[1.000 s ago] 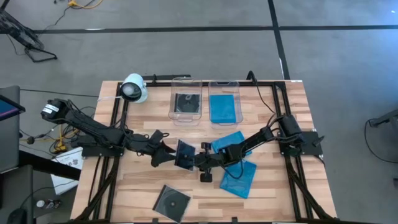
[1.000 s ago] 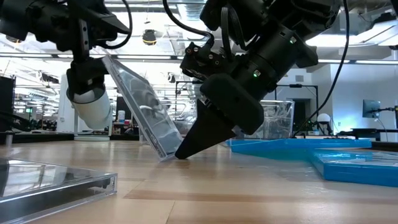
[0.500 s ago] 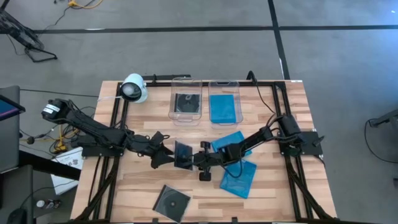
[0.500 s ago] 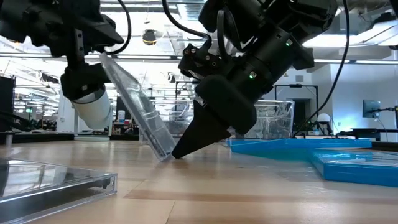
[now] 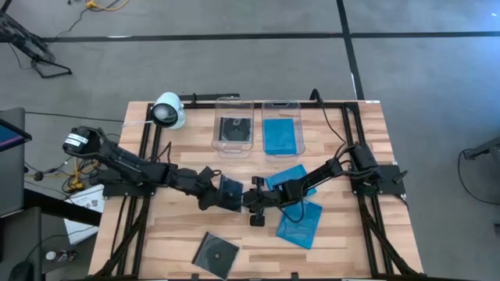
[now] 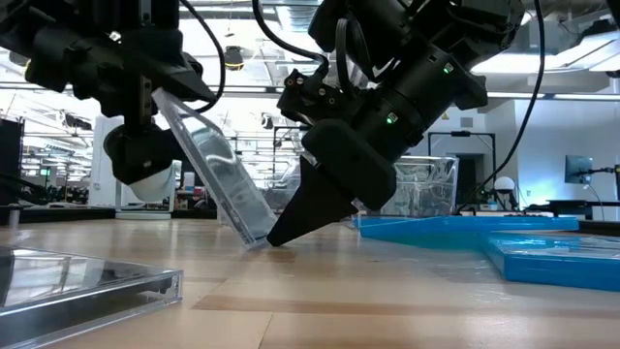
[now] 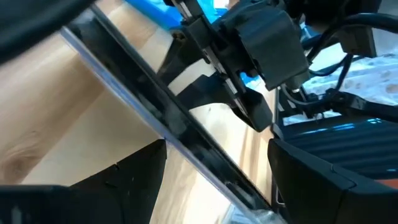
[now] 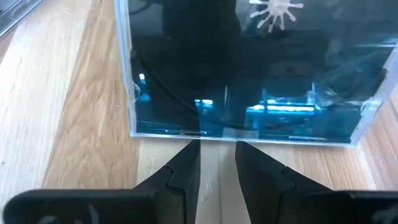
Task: Pick & place jewel cases by type
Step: Put the top black CD case into the left transparent bin
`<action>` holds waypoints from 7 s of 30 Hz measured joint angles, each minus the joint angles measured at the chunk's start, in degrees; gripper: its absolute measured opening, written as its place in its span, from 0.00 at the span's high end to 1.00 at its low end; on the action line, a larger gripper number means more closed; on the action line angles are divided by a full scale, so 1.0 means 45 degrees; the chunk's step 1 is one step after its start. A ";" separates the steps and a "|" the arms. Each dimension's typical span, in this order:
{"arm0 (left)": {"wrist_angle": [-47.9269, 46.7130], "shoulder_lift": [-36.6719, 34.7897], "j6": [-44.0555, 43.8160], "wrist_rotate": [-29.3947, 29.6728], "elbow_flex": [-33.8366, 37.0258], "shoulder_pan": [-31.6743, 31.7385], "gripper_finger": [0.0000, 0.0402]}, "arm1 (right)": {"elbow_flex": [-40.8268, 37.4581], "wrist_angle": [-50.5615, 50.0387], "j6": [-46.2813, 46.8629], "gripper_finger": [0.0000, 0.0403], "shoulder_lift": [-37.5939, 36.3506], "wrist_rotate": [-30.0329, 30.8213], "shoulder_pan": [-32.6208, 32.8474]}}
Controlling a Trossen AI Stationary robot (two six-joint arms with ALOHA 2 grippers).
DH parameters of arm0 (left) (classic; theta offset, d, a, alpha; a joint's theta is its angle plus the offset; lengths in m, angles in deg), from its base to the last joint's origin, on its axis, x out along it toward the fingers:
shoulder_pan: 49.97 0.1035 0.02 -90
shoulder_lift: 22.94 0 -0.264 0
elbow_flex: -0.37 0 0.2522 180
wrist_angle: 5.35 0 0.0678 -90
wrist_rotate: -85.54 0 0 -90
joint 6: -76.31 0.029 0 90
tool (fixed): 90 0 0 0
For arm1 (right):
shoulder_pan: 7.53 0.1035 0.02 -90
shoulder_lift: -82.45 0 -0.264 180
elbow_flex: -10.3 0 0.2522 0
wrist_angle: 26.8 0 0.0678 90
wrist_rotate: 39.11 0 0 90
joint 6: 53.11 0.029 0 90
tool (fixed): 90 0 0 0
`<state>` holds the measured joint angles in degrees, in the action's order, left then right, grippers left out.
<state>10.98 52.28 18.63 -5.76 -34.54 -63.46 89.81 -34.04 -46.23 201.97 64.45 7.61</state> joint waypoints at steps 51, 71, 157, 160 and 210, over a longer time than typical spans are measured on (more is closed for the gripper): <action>-0.1378 -0.0029 -0.0503 0.1163 -0.0019 0.0348 0.74 | 0.0000 -0.0446 0.0044 0.76 -0.0063 -0.0044 0.0024; -0.1710 -0.0029 -0.0402 0.1703 -0.0019 -0.0027 0.82 | -0.0005 -0.0487 0.0053 0.76 -0.0058 -0.0044 0.0024; 0.1790 -0.2125 0.6228 0.3084 -0.0015 0.5002 0.95 | -0.0024 0.0263 -0.1307 0.76 -0.0010 -0.0083 0.0189; 0.1733 -0.2582 0.6233 0.3098 -0.0016 0.6015 0.95 | -0.0024 0.0263 -0.1307 0.76 -0.0015 -0.0073 0.0185; -0.2017 0.1239 0.3559 -0.0651 -0.2875 1.0137 0.95 | 0.0015 -0.0544 -0.1282 0.76 -0.0083 -0.0034 -0.0039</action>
<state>1.91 57.85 34.65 -8.69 -47.48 -17.84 89.88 -36.48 -52.00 201.60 64.30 7.43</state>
